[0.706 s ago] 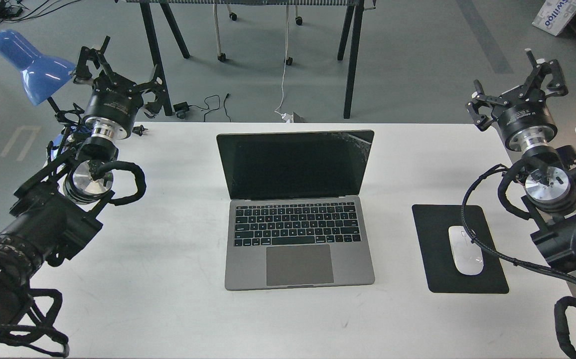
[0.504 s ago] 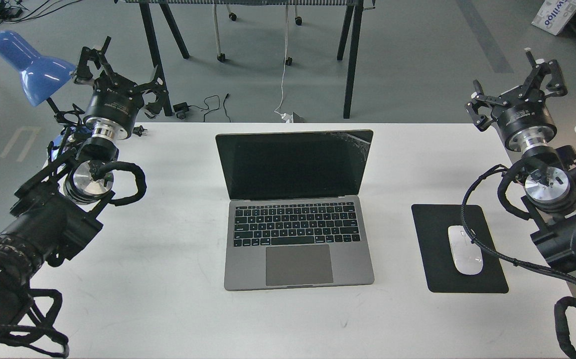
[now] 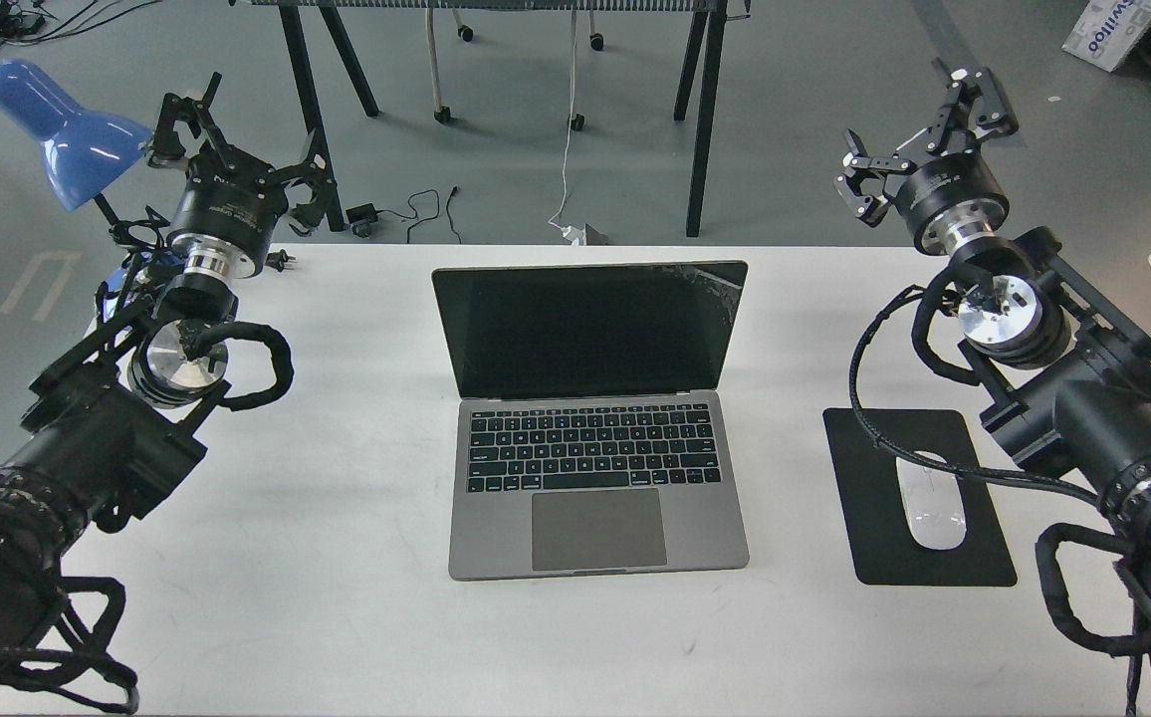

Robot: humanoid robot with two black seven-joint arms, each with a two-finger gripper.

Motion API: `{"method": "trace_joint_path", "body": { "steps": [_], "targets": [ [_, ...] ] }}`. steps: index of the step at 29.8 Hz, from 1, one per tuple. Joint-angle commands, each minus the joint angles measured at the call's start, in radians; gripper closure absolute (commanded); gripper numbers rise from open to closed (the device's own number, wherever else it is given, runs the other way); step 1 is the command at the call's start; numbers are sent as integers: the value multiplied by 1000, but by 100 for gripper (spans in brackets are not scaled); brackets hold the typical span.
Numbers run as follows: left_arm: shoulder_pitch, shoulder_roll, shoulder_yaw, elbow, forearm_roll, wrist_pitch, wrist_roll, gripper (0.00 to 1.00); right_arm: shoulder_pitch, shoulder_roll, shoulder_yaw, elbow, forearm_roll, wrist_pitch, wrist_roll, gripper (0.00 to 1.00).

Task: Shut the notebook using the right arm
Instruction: 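Raise the right gripper and move it toward the laptop's screen top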

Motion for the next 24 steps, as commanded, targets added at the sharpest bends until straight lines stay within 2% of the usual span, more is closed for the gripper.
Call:
{"method": "trace_joint_path", "body": {
  "steps": [1,7,16,24],
  "targets": [
    [0,0,0,0,0,0,0,0,56,75,-73,-60,0,1,-4,0],
    [0,0,0,0,1,0,2,0,59,132,-134,-61,0,1,-4,0],
    [0,0,0,0,1,0,0,0,47,138,-231,-44,3,4,-27,0],
    [0,0,0,0,1,0,0,0,-21,80,-252,132,2,4,-57,0]
  ]
}}
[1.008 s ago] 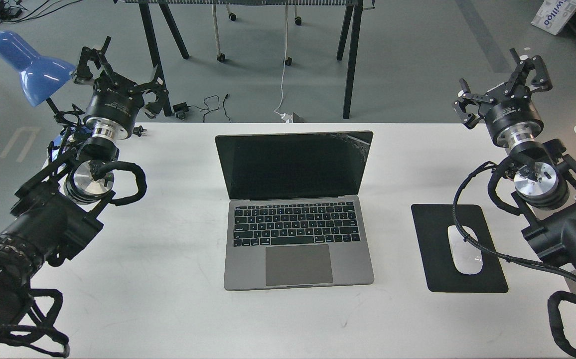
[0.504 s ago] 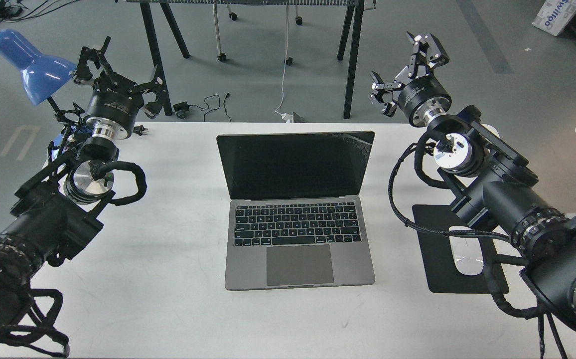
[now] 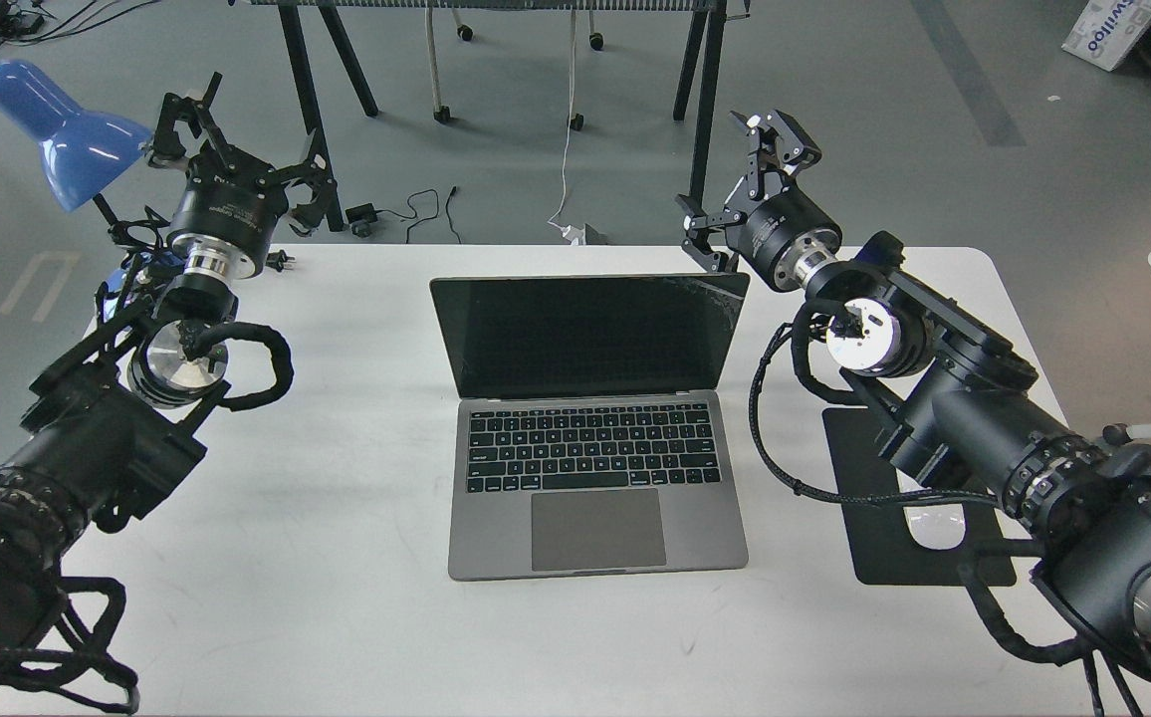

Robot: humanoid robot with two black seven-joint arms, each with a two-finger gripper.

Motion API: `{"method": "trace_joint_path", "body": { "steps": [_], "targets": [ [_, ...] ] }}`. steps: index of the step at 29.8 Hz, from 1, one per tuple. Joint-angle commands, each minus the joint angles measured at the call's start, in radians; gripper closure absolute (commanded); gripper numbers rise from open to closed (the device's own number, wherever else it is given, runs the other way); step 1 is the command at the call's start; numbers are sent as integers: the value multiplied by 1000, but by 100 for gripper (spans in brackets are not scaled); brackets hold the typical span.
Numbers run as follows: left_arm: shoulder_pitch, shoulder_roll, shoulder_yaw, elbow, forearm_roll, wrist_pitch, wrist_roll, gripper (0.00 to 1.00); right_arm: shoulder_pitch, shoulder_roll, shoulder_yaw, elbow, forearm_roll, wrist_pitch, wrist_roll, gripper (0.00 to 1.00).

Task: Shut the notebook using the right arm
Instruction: 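Raise the right gripper and move it toward the laptop's screen top, then push the laptop screen down toward the keyboard with the right gripper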

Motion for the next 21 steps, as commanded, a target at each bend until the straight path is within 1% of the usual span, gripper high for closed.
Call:
{"method": "trace_joint_path", "body": {
  "steps": [1,6,13,21],
  "targets": [
    [0,0,0,0,-1,0,-1,0,-34,-49,-4,99,-2,-2,-8,0],
    [0,2,0,0,-1,0,-1,0,-85,-101,-6,219,-3,-12,-30,0],
    [0,2,2,0,-1,0,1,0,-144,-183,-118,330,-3,-18,-30,0],
    [0,3,2,0,0,0,1,0,-216,-226,-133,443,-6,-18,-27,0]
  ]
}}
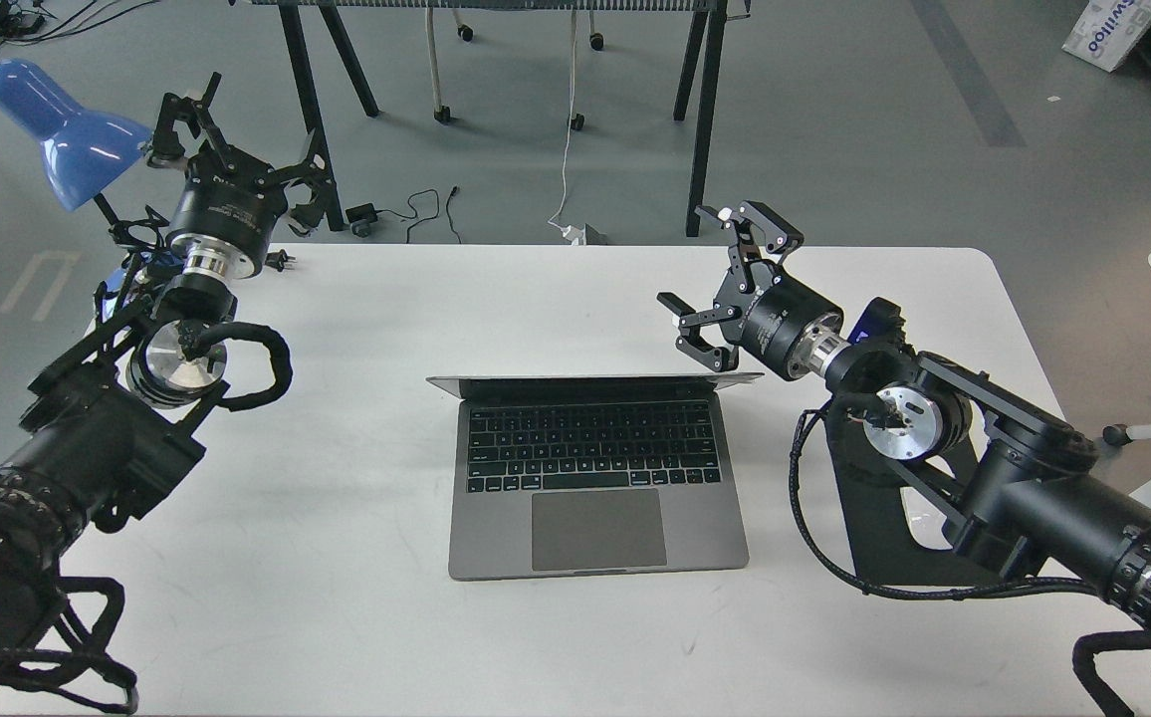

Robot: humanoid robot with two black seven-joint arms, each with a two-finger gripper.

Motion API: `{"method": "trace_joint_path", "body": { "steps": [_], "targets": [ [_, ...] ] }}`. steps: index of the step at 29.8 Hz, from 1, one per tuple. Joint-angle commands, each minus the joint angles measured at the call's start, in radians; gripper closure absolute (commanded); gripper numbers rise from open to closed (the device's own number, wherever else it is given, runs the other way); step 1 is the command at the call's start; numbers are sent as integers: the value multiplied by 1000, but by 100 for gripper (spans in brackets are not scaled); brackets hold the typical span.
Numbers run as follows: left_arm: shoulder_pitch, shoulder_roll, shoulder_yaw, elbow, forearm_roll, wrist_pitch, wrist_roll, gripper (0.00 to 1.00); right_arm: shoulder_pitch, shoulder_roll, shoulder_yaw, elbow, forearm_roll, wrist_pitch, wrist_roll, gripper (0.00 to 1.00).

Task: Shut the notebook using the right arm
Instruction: 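Push the laptop screen down toward the keyboard with the right gripper, then lift the right gripper up and away from the closed laptop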

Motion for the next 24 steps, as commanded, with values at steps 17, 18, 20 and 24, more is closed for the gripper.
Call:
{"method": "trace_joint_path", "body": {
  "steps": [17,18,20,24],
  "targets": [
    [0,1,0,0,0,0,0,0,-111,-33,-160,74,-92,-8,9,0],
    [0,1,0,0,0,0,0,0,-119,-33,-160,74,-110,-8,9,0],
    [0,1,0,0,0,0,0,0,-140,-33,-160,74,-144,-8,9,0],
    [0,1,0,0,0,0,0,0,-163,-31,-160,71,-175,-8,9,0]
  ]
}}
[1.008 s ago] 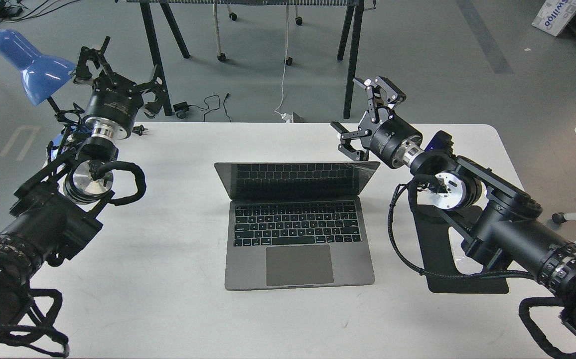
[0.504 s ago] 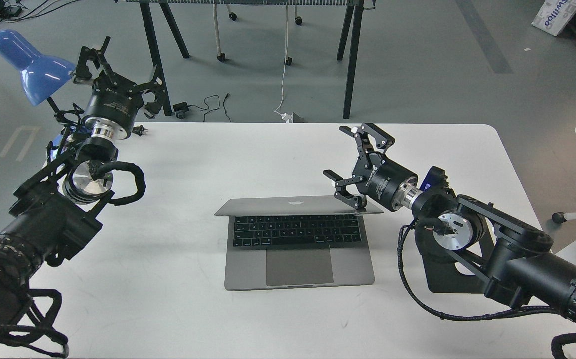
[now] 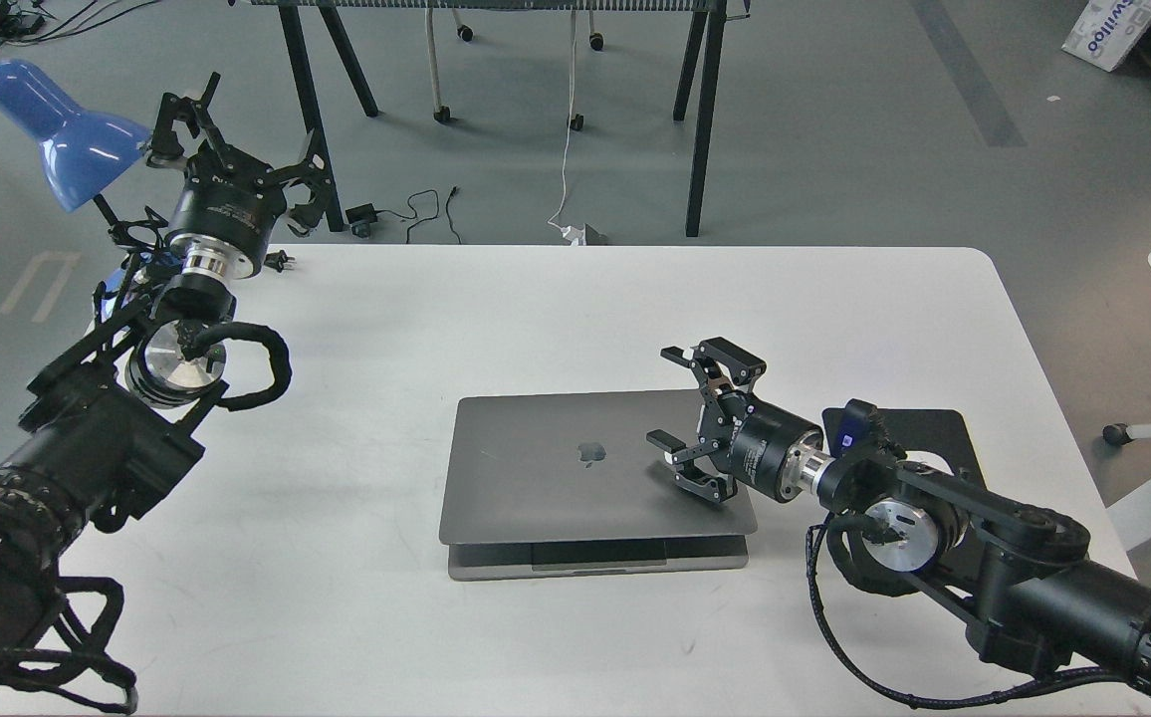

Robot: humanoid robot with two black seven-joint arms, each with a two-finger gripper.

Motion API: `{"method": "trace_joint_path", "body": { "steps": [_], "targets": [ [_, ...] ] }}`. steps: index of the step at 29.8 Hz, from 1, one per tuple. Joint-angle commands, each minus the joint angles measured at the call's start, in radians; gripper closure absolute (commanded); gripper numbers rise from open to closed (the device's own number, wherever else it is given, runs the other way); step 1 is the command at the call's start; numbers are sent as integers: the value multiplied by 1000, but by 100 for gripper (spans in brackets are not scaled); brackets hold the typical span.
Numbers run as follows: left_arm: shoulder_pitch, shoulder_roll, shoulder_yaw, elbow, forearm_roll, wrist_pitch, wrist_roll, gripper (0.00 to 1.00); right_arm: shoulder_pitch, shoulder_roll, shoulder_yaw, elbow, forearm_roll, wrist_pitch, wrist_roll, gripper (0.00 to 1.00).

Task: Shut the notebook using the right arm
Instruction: 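Lift the right gripper up and away from the closed laptop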

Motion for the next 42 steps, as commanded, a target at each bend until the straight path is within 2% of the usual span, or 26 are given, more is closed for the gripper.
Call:
{"method": "trace_joint_path", "body": {
  "steps": [1,14,25,28,34,36,42],
  "targets": [
    [0,0,0,0,0,0,0,0,-20,0,0,-6,-26,0,0,0],
    [0,0,-5,0,-2,0,0,0,-43,5,-8,-55,-91,0,1,0],
    [0,0,-3,0,0,0,0,0,-32,5,24,-24,-83,5,7,0],
    [0,0,-3,0,0,0,0,0,-32,-9,150,37,-83,22,29,0],
    [0,-2,0,0,0,0,0,0,9,-15,432,49,-85,45,14,0],
    [0,-2,0,0,0,0,0,0,44,-17,502,34,-82,38,-5,0],
    [0,-2,1,0,0,0,0,0,103,-12,751,-105,-43,45,-16,0]
  ]
}}
